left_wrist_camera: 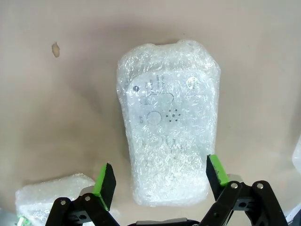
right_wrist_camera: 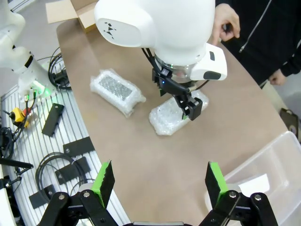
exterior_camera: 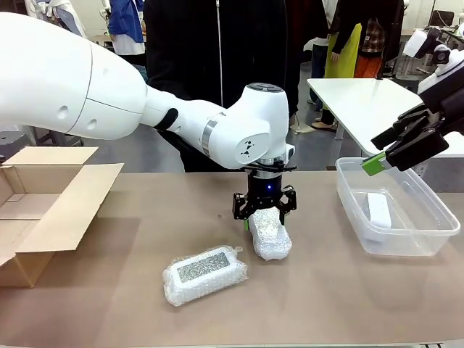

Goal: Separate and place wrapped and unwrapped clocks.
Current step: Pick up the Digital clock indicated by the person.

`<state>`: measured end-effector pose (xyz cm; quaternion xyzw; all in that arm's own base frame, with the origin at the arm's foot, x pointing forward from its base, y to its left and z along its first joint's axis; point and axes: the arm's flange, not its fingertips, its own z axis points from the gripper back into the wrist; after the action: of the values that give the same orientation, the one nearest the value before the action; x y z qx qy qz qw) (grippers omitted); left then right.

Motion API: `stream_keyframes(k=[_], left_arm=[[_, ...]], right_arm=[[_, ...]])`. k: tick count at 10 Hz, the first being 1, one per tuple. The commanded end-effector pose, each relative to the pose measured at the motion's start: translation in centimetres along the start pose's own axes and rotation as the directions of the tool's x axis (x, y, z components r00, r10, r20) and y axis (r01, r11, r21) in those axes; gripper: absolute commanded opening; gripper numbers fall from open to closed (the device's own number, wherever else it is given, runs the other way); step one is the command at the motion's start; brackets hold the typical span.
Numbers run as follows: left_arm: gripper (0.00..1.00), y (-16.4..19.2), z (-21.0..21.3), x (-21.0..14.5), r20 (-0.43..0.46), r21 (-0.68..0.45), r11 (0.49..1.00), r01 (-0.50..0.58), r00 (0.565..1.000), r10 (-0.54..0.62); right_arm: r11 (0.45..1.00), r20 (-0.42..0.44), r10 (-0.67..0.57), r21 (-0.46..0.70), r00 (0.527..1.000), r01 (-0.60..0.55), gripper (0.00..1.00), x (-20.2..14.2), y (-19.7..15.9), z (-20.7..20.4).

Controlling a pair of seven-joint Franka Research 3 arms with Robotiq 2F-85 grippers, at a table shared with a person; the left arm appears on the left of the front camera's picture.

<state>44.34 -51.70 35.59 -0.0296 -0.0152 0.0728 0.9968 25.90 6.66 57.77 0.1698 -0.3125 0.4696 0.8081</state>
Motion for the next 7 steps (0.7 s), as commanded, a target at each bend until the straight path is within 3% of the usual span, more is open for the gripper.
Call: stream_keyframes(k=[1, 7], left_arm=[[1.0, -0.43, -0.75, -0.2, 0.047, -0.022, 1.0, -0.005, 0.999, 0.007], [1.0, -0.83, -1.44, -0.01, 0.058, -0.017, 0.999, 0.048, 0.997, -0.046]], right_arm=[[1.0, 0.013, -0.012, 0.029, 1.0, 0.012, 1.0, 0.05, -0.01, -0.19], [1.0, 0.013, -0.012, 0.029, 1.0, 0.012, 1.0, 0.05, -0.01, -0.19]])
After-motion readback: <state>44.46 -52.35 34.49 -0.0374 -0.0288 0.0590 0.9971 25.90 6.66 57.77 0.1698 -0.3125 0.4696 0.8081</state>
